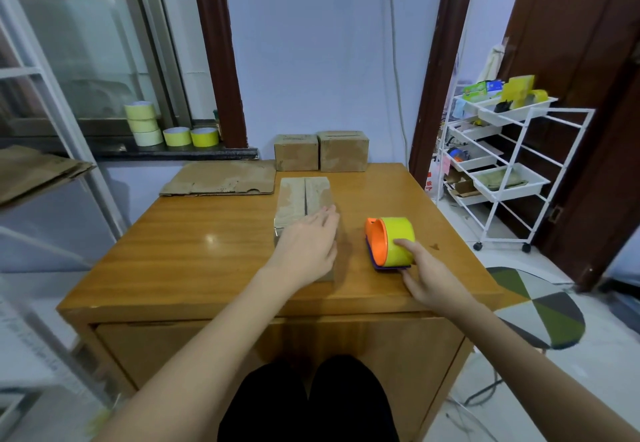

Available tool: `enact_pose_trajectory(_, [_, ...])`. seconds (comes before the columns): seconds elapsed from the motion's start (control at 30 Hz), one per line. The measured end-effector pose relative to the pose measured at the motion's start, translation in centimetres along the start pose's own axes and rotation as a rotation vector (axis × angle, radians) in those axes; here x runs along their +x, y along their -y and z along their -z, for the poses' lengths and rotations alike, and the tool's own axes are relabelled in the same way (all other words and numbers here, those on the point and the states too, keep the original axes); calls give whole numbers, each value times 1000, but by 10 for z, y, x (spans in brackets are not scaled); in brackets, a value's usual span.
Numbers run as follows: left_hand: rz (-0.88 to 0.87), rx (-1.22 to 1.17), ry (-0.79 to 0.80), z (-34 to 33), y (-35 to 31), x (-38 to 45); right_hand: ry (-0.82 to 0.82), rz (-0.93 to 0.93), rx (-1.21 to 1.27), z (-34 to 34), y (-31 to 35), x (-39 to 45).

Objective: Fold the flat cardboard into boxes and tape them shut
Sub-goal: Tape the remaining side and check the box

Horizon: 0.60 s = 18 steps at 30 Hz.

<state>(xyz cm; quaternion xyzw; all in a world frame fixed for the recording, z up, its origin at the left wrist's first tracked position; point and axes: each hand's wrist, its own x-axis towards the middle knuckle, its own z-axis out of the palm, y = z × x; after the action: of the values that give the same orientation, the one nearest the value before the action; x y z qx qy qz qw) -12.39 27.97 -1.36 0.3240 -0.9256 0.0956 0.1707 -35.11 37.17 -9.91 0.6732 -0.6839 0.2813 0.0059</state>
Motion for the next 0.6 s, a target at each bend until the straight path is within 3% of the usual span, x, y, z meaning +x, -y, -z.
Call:
enact_pose_trajectory(0.17, [37,-47,46,-1,-3,2,-17,-43,11,6,4,-10])
enact_pose_trajectory(0.33, [86,-201,108,7,-3,0,-253,16,-169,17,20,-4])
enact_pose_trajectory(0.47, [214,-472,-172,21,13,-7,-353,81,-104,28,55,11])
enact_pose_trajectory(0.53, [377,-694,-334,25,23,-15,-322,60,48,28,78,17])
enact_pose_trajectory(0.6, [591,-1027,-356,26,28,-26,-213,-23,293,20,101,23])
